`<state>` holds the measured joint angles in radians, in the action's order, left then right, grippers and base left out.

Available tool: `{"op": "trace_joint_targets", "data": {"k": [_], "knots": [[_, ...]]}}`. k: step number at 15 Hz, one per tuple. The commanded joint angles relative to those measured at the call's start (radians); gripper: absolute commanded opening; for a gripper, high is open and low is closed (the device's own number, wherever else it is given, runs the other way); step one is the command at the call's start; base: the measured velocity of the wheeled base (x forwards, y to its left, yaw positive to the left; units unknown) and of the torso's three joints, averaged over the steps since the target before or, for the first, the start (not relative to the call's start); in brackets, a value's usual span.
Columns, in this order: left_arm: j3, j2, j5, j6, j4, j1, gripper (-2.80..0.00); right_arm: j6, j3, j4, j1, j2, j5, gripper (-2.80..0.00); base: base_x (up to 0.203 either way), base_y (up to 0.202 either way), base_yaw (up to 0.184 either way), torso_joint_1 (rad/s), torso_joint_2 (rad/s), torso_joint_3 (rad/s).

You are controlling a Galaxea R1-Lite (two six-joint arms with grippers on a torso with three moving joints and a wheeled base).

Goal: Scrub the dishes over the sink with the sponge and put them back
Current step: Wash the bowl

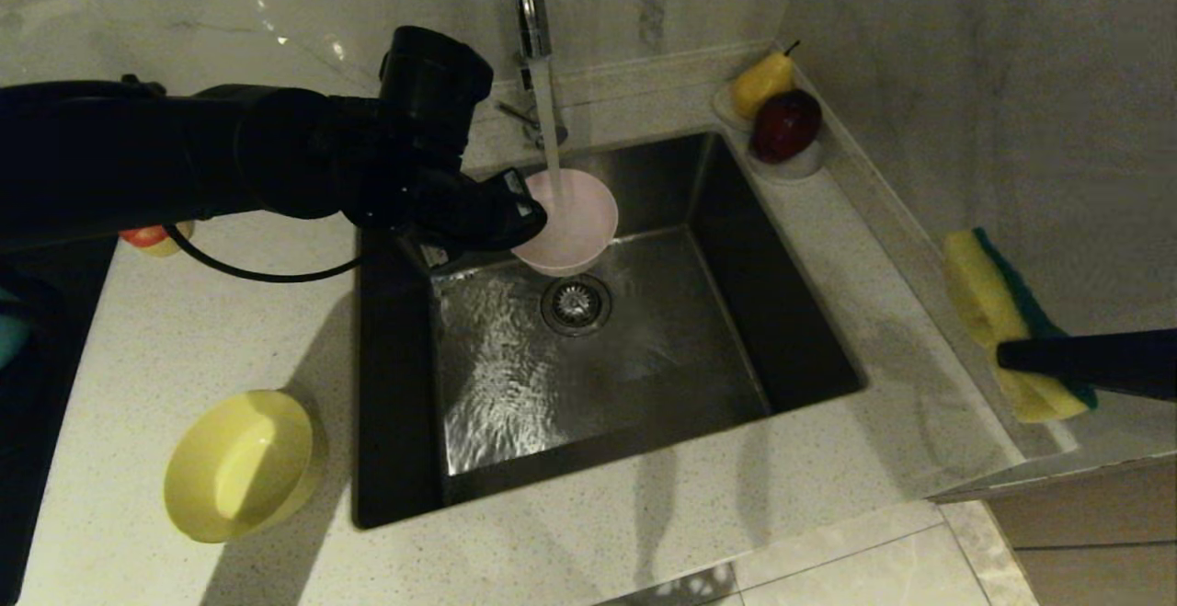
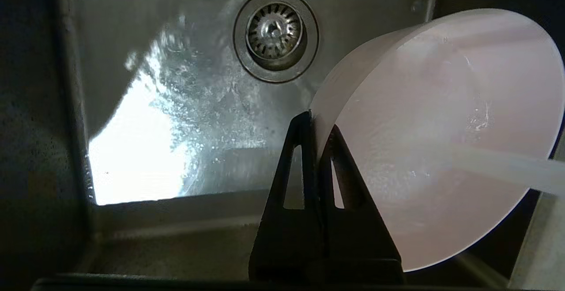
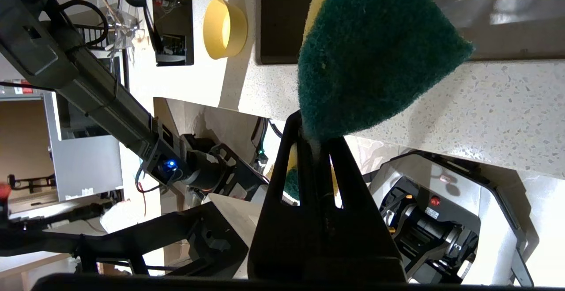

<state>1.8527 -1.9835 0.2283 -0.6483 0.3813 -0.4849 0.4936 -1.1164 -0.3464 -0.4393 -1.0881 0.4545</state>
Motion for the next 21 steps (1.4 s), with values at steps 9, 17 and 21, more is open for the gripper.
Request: {"op": "trace_joint_targets", "data": {"k": [9, 17, 21], "knots": [[-0.167, 0.234, 0.207, 0.083, -0.079, 0.027, -2.80, 0.005, 0.026, -0.003, 0.001, 0.010, 0.003, -2.80, 0.000, 0.000, 0.000, 0.000, 0.00, 0.000], [-0.671, 0.421, 0.199, 0.490, -0.904, 0.067, -2.80, 0.004, 0.046, 0.001, 0.001, 0.005, 0.000, -2.80, 0.000, 0.000, 0.000, 0.000, 0.00, 0.000], [-0.826, 0.458, 0.124, 0.661, -1.251, 0.067, -2.80, 0.002, 0.046, 0.001, 0.001, -0.010, 0.003, -2.80, 0.000, 0.000, 0.000, 0.000, 0.00, 0.000]]}}
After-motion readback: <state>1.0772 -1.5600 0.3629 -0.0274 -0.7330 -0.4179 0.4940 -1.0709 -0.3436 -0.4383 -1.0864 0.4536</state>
